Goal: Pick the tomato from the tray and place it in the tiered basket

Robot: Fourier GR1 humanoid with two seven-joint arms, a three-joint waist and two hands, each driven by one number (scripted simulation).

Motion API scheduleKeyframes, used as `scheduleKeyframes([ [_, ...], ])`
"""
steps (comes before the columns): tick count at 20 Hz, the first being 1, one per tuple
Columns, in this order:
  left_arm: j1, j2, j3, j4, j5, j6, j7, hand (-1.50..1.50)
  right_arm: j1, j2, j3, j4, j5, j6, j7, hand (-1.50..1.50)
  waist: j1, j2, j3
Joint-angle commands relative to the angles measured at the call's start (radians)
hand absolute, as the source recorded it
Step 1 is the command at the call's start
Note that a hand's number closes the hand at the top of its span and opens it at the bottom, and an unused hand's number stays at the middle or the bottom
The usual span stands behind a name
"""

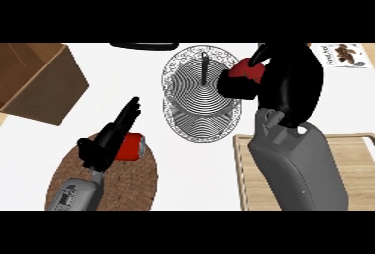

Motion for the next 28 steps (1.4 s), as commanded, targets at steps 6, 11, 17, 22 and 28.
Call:
scheduleKeyframes([
  [6, -0.012, -0.010, -0.002, -0.008, -0.001, 0.000, 0.025, 0.00, -0.264, 0.006, -0.106, 0.424, -0.163, -0.258, 0.110, 1.50, -0.006, -0.004, 0.002],
  [11, -0.043, -0.016, 0.006, 0.013, -0.011, 0.011, 0.023, 0.00, -0.337, 0.006, -0.163, 0.523, -0.273, -0.353, 0.115, 1.50, -0.002, -0.004, 0.002],
  [17, -0.011, -0.018, -0.016, 0.025, -0.026, -0.004, -0.020, 0.00, -0.347, 0.006, -0.268, 0.556, -0.442, -0.514, 0.128, -1.50, 0.018, -0.005, 0.002],
  [22, -0.018, 0.005, 0.023, 0.048, -0.007, -0.013, -0.013, 0.00, -0.370, 0.006, -0.222, 0.594, -0.448, -0.687, 0.084, -1.50, -0.020, -0.014, 0.001],
  [28, 0.004, 0.000, 0.054, 0.055, -0.005, 0.023, -0.022, 0.00, -0.405, 0.006, -0.271, 0.679, -0.107, -0.791, 0.139, -1.50, -0.081, -0.028, -0.002],
])
